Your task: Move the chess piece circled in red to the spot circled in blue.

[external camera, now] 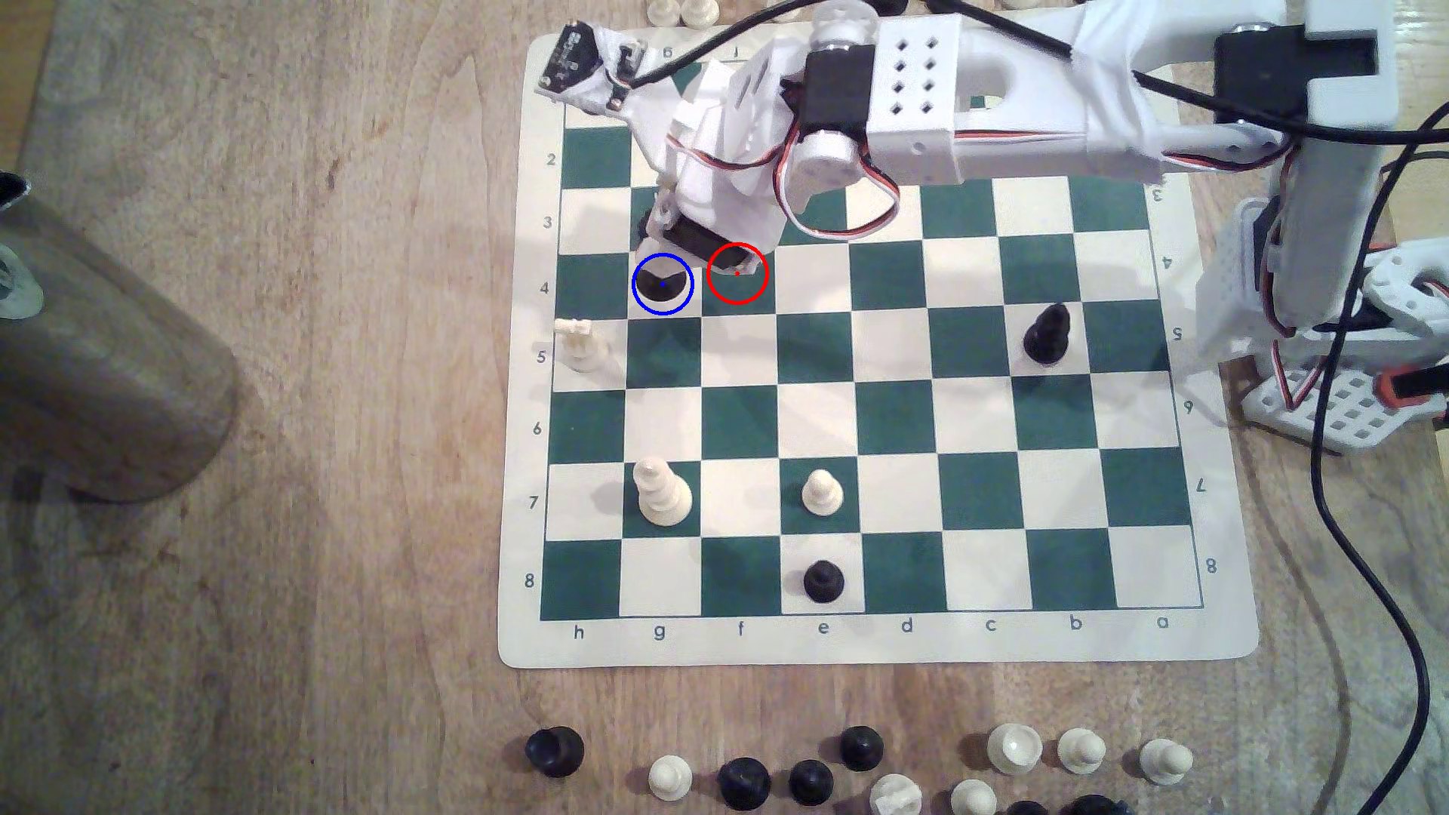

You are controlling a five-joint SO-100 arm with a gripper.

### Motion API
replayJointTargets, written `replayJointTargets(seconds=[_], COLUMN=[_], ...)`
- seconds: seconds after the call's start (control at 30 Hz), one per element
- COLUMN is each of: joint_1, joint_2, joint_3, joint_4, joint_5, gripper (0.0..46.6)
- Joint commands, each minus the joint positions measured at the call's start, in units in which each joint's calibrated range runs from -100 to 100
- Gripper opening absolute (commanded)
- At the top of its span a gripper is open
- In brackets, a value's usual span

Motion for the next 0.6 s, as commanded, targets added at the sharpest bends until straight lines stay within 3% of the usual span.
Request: replayJointTargets(seconds=[0.0, 0.57], joint_1=[0.7, 1.17], joint_2=[-0.27, 2.61], joint_3=[-5.65, -5.74], joint_4=[-2.36, -3.84], joint_5=[-0.34, -0.34], gripper=[0.7, 0.8])
